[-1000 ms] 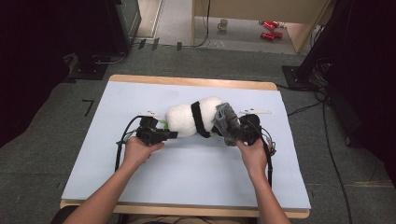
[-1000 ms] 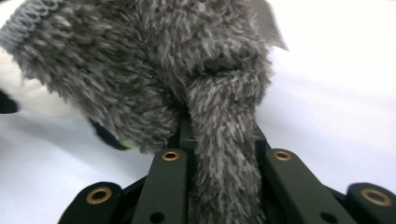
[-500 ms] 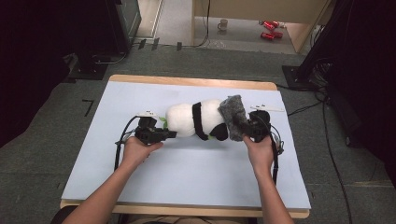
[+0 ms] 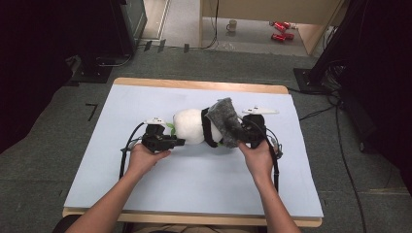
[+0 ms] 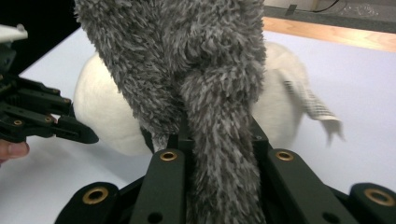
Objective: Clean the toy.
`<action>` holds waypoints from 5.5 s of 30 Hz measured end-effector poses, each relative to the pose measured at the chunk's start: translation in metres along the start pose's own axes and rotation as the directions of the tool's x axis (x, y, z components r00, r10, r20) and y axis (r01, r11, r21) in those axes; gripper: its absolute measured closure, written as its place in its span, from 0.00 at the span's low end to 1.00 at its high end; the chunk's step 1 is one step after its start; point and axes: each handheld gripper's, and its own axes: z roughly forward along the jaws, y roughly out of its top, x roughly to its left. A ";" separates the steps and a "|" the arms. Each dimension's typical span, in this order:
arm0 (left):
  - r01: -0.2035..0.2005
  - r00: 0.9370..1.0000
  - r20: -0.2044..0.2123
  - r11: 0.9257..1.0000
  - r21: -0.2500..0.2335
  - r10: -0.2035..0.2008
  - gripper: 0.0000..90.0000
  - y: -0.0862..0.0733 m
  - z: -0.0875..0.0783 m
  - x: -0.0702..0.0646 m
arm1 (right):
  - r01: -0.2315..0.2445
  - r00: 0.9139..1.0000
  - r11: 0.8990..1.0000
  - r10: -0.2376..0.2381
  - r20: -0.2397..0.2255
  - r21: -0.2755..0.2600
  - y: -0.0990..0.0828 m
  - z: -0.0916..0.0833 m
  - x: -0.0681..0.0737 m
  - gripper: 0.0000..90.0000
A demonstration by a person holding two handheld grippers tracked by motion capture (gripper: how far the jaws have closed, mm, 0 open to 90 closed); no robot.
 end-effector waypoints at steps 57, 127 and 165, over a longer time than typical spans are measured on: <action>-0.261 0.958 0.130 0.965 0.025 0.256 0.28 0.075 0.008 0.038 | -0.021 1.000 0.997 0.021 0.001 0.077 -0.018 0.015 -0.019 0.82; -0.184 0.970 0.166 0.983 0.006 0.180 0.43 0.024 -0.007 0.018 | 0.066 0.996 0.988 -0.056 -0.075 0.137 -0.030 0.037 0.038 0.86; -0.115 0.991 0.072 0.993 0.010 0.114 0.83 0.025 -0.008 -0.002 | 0.182 0.970 0.982 -0.171 -0.171 0.054 -0.052 0.055 0.101 0.87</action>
